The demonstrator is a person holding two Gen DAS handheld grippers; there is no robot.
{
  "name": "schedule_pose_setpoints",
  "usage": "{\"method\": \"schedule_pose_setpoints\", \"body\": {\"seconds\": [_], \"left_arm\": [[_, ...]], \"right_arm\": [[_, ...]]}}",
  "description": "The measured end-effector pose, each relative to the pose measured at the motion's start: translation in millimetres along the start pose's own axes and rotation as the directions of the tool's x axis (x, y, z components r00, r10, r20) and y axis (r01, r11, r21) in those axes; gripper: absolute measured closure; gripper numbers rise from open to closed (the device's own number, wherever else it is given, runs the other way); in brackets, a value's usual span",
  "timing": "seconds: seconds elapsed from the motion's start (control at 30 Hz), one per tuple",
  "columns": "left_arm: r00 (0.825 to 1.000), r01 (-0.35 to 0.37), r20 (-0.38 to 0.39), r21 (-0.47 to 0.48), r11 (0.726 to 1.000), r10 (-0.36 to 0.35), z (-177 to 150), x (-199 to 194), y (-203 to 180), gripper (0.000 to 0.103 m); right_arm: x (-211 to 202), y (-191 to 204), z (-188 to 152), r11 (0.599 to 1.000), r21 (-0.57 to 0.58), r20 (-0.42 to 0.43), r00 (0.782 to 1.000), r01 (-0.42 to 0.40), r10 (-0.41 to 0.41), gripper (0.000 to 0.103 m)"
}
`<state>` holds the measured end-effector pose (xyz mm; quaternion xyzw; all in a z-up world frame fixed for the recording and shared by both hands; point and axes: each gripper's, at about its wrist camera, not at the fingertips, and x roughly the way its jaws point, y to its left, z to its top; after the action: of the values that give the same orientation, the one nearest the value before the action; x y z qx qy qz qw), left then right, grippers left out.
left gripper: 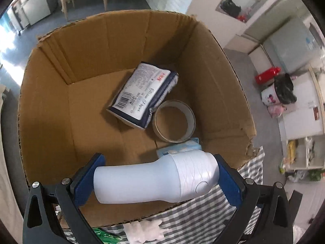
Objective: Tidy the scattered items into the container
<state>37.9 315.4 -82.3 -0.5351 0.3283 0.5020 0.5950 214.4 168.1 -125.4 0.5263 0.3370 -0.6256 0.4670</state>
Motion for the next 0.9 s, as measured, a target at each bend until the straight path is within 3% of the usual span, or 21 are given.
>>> {"method": "schedule_pose_setpoints", "body": {"seconds": [0.1,0.27,0.33,0.43,0.53,0.67,0.83,0.87,0.9], "left_arm": [[0.999,0.041,0.016,-0.042,0.998,-0.04,1.3,-1.5,6.6,0.0],[0.999,-0.017,0.04,-0.071,0.997,0.02,0.4,-3.7,7.8,0.0],[0.996,-0.003,0.092,-0.068,0.998,0.009,-3.8,-10.1,8.6,0.0],[0.98,-0.037,0.191,-0.076,0.996,0.051,-9.6,-25.0,8.3,0.0],[0.987,0.03,0.16,-0.088,0.996,-0.015,-7.0,-21.0,10.6,0.0],[0.981,-0.134,0.135,-0.043,0.99,0.139,-6.5,-14.6,-0.6,0.0],[0.965,-0.203,0.166,-0.017,0.979,0.203,-11.1,-16.1,-5.3,0.0],[0.967,-0.176,0.179,-0.032,0.984,0.179,-11.0,-18.4,-3.9,0.0],[0.974,-0.077,0.206,-0.086,0.993,0.094,-10.8,-22.9,7.3,0.0]], "right_arm": [[-0.7,-2.1,-1.6,1.0,0.008,0.001,1.0,0.003,-0.003,0.02],[-1.6,2.6,-6.7,1.0,0.029,0.001,1.0,0.008,-0.008,0.02],[-2.2,5.9,-7.7,0.999,0.033,0.002,1.0,0.012,-0.012,0.02],[-3.4,10.1,-9.7,0.999,0.038,0.002,1.0,0.02,-0.021,0.02],[-7.4,12.5,-14.3,0.998,0.05,0.002,1.0,0.027,-0.027,0.02],[-8.0,16.3,-19.7,0.997,0.068,-0.006,0.999,0.038,-0.038,0.02],[-11.0,21.8,-26.1,0.996,0.078,-0.01,0.999,0.053,-0.052,0.02],[-11.3,24.1,-27.0,0.995,0.081,-0.01,0.998,0.055,-0.055,0.02],[-12.1,25.3,-27.8,0.995,0.085,-0.009,0.998,0.058,-0.058,0.02]]}}
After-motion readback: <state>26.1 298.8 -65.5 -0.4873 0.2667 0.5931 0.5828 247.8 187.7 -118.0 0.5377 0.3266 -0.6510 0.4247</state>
